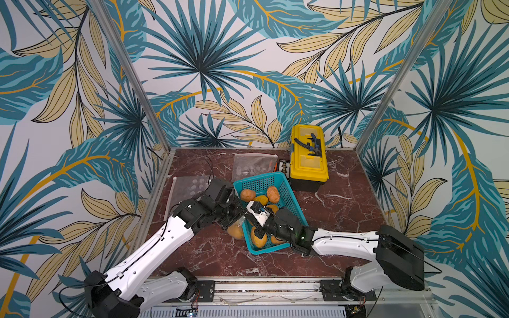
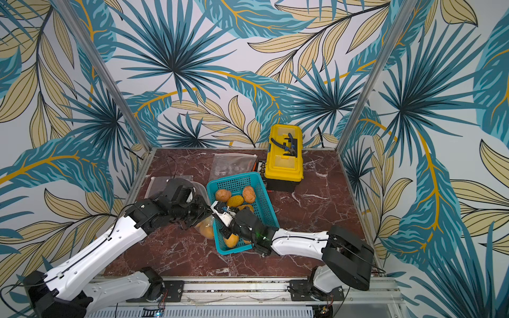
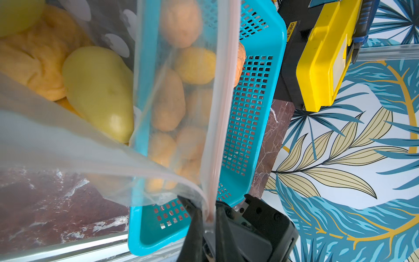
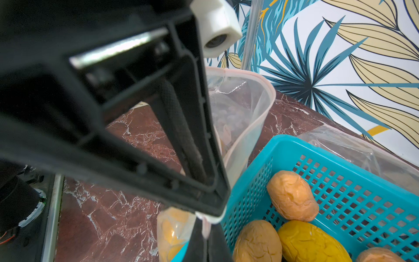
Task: Put the potatoes into a zipper bag and zip it
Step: Zip the zipper on the zipper food storage bag.
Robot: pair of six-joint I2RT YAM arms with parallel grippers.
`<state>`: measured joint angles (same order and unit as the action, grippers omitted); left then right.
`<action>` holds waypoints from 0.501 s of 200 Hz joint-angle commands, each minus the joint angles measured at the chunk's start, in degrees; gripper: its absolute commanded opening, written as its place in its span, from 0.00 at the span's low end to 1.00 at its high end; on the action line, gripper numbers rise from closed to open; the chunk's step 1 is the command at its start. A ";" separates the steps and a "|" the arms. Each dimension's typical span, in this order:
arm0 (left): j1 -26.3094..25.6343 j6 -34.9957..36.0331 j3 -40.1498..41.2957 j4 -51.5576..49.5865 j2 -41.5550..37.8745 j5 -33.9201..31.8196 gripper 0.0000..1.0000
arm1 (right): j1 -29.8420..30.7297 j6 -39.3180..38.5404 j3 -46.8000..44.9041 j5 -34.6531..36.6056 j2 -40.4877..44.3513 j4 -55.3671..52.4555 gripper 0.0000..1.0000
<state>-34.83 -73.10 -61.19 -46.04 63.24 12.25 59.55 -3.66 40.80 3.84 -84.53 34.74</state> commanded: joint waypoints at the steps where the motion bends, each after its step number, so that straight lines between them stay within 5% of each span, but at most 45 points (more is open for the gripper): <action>1: 2.95 0.48 -1.55 -0.34 0.32 -2.47 0.00 | 0.13 0.82 -1.07 -3.33 3.11 0.08 0.00; 100: 12.51 5.71 -7.79 -0.22 9.62 -2.84 0.00 | 0.14 1.81 -6.96 -4.36 11.80 0.07 0.00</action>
<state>-25.89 -70.26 -66.08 -46.87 70.48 14.41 59.07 -2.59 36.12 2.48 -77.01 33.06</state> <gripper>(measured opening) 0.105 0.050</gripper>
